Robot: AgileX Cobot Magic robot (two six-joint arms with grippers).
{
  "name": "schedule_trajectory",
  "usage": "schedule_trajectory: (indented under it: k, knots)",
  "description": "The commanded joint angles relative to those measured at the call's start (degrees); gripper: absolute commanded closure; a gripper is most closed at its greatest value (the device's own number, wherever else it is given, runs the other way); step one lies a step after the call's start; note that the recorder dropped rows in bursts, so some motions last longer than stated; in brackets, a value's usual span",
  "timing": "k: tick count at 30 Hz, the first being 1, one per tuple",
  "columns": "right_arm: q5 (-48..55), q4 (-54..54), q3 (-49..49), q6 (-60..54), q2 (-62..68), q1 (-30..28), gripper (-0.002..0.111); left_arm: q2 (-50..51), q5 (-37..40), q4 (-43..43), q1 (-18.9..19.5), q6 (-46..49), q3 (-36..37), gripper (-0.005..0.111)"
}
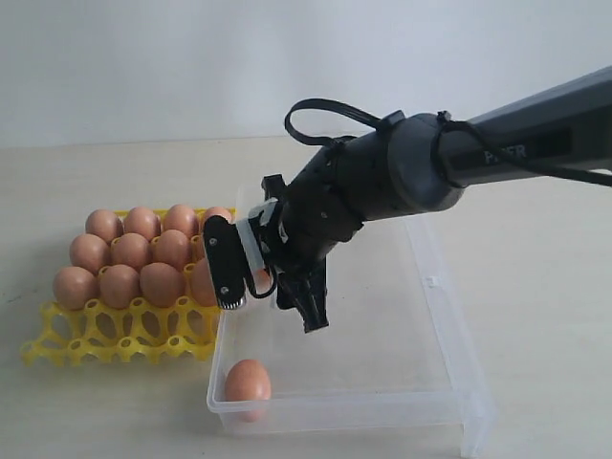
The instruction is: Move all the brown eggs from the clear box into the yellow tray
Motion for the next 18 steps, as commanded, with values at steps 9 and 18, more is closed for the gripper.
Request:
schedule_trajectory:
  k: [9, 18]
  knots:
    - [1.9, -0.5, -5.8, 0.5, 4.0, -1.4, 0.108, -0.3, -0.4, 0.0, -0.1, -0.3, -0.2, 0.107]
    - [0.7, 1.5, -6.1, 7.1, 0.2, -1.4, 0.081, -0.3, -0.4, 0.0, -0.1, -0.3, -0.2, 0.107]
